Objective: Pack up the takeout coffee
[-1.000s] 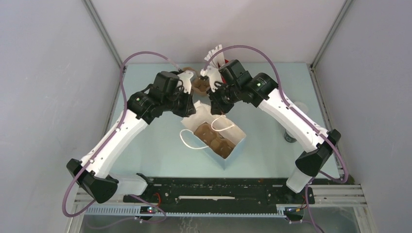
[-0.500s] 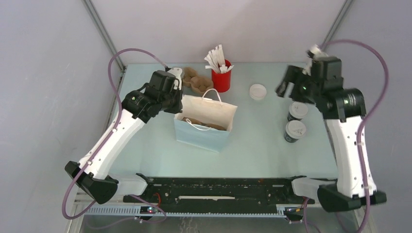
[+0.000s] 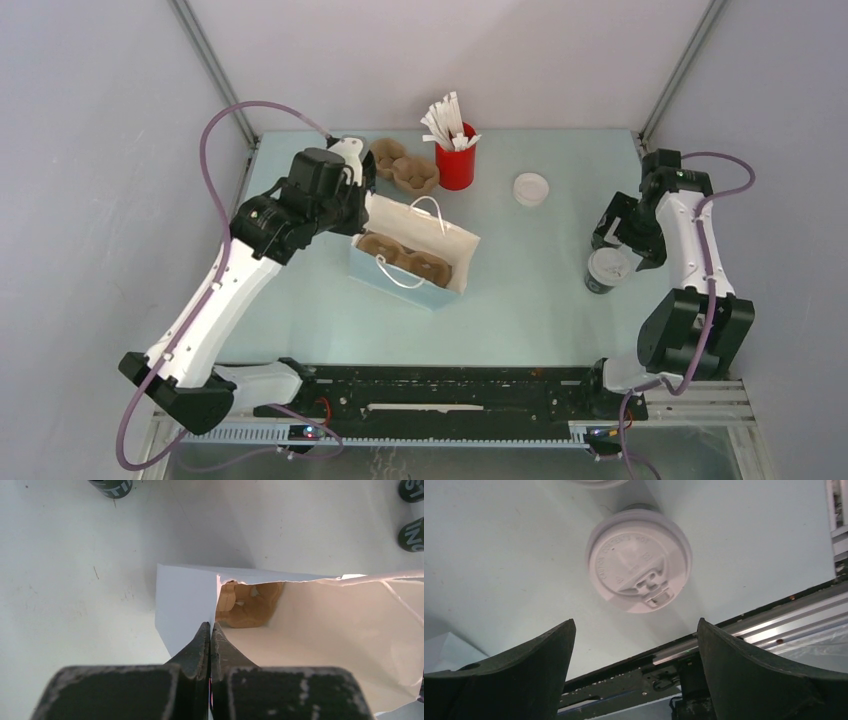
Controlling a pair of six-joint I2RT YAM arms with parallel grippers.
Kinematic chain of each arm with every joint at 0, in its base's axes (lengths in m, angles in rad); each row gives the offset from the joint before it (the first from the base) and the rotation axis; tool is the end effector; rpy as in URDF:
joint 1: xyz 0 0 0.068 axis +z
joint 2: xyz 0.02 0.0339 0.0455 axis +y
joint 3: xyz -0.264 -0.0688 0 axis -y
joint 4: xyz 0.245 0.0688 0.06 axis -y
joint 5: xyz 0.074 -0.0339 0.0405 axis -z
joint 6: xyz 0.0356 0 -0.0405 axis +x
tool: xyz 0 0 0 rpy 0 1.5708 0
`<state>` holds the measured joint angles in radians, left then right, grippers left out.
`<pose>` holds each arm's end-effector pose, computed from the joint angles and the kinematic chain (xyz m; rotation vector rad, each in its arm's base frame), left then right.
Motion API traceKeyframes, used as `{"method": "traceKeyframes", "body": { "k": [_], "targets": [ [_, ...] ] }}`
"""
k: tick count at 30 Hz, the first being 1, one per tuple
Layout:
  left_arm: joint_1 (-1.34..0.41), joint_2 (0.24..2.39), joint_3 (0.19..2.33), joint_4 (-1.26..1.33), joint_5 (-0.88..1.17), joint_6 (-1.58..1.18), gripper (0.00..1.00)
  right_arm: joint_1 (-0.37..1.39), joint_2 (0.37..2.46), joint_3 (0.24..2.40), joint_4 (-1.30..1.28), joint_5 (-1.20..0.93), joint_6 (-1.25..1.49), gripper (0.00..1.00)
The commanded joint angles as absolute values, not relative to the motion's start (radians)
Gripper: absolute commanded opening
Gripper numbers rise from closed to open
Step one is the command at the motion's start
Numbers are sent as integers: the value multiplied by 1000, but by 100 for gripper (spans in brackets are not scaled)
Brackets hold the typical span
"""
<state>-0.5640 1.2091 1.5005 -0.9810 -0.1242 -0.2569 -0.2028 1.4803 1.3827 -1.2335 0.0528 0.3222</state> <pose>0.1953 -0.1183 0.4187 0.2815 2.2538 -0.2977 0.2659 -0.0566 0.3058 0.7611 2.7970 -0.0556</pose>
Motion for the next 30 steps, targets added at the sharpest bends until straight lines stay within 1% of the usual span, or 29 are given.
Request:
{"method": "traceKeyframes", "body": {
  "k": [1,6,10,17,30],
  "targets": [
    [-561,1168,1490,-940,-115,-229,0,-239,1505,1389,-1192,92,224,100],
    [-561,1157,1479,-945,-116,-224,0,-271,1550,1387,-1167,41,194,100],
    [-560,1162,1487,-947,-122,-220,0,-273,1573,1382,-1157,10,180,98],
    [-561,1175,1494,-946,-111,-218,0,-270,1596,1366,-1146,-26,175,98],
    [-561,1175,1491,-949,-112,-212,0,-243,1611,1332,-1143,-28,170,98]
  ]
}}
